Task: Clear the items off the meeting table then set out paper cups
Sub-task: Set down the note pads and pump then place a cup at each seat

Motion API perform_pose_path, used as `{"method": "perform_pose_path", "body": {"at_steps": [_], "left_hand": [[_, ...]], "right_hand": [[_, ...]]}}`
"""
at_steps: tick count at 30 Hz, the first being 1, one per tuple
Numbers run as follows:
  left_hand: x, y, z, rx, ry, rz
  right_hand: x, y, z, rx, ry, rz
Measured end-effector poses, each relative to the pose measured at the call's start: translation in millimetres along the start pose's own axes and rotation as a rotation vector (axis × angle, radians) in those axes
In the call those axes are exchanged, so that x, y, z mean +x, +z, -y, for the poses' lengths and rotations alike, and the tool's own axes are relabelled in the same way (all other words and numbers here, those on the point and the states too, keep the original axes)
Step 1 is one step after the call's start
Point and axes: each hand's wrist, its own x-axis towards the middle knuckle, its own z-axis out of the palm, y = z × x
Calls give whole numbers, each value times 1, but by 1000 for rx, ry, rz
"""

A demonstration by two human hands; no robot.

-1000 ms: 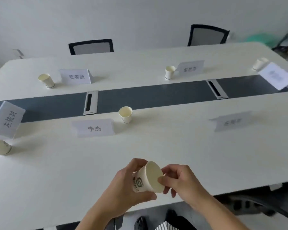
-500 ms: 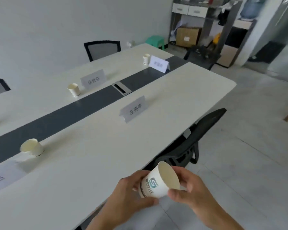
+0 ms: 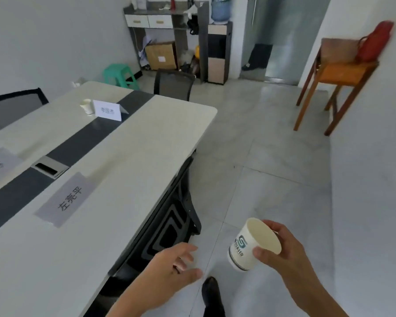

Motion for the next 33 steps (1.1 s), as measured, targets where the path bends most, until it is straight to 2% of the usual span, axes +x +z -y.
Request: {"method": "perform_pose_path", "body": {"at_steps": [4, 10, 16, 21, 28, 33], "left_hand": [[75, -19, -24, -2, -19, 14], [199, -48, -85, -59, -2, 17], [310, -80, -157, -48, 65, 29], [367, -115, -164, -84, 14, -35], [403, -151, -151, -312, -253, -394], [411, -160, -150, -429, -374, -589]], "right_hand": [[52, -57, 3, -107, 27, -165], [137, -131, 27, -252, 88, -317], [225, -184, 65, -307, 132, -346], [318, -210, 84, -387, 212, -153], [495, -222, 129, -559, 218, 195], [609, -189, 176, -678, 138, 421]]}}
